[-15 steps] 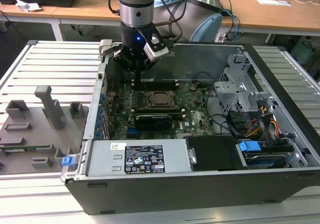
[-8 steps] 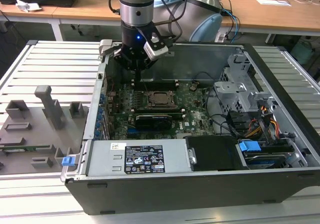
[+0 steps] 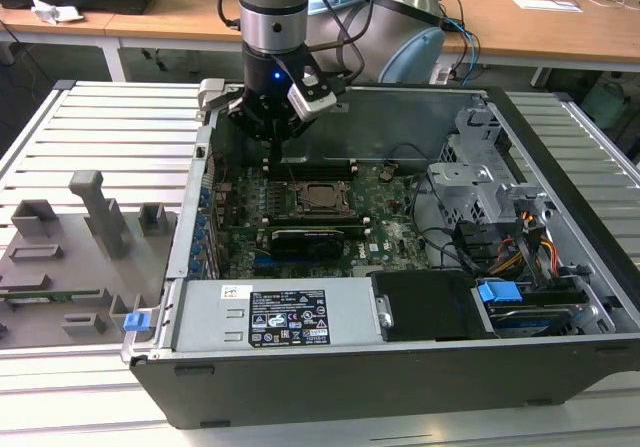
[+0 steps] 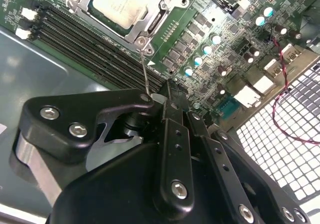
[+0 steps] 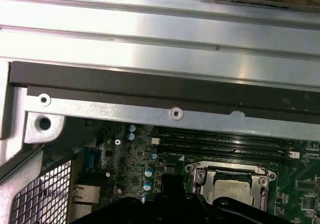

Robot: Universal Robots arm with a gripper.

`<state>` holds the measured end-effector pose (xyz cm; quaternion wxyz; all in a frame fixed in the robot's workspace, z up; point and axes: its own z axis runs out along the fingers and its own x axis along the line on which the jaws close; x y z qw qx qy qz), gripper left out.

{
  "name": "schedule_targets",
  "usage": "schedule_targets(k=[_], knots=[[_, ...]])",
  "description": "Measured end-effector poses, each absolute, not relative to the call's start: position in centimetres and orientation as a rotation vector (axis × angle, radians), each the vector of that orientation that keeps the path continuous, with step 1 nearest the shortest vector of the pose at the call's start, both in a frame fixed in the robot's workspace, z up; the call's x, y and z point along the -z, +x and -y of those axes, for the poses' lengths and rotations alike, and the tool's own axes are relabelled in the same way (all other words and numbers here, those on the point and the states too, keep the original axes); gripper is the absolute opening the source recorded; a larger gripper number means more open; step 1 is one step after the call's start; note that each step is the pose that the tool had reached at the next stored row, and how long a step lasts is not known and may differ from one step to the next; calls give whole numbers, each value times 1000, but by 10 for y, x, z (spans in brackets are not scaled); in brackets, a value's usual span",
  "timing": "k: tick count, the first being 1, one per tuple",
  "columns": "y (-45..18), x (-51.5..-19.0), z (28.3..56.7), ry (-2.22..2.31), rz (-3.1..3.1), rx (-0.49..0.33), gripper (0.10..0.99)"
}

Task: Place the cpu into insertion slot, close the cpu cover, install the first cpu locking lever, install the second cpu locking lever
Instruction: 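Install the first cpu locking lever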

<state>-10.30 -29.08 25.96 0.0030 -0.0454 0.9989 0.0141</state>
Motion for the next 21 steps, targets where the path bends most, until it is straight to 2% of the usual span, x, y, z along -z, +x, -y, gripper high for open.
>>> schedule_targets(k=[21], knots=[[-78, -257, 290, -141, -3132, -41, 106]])
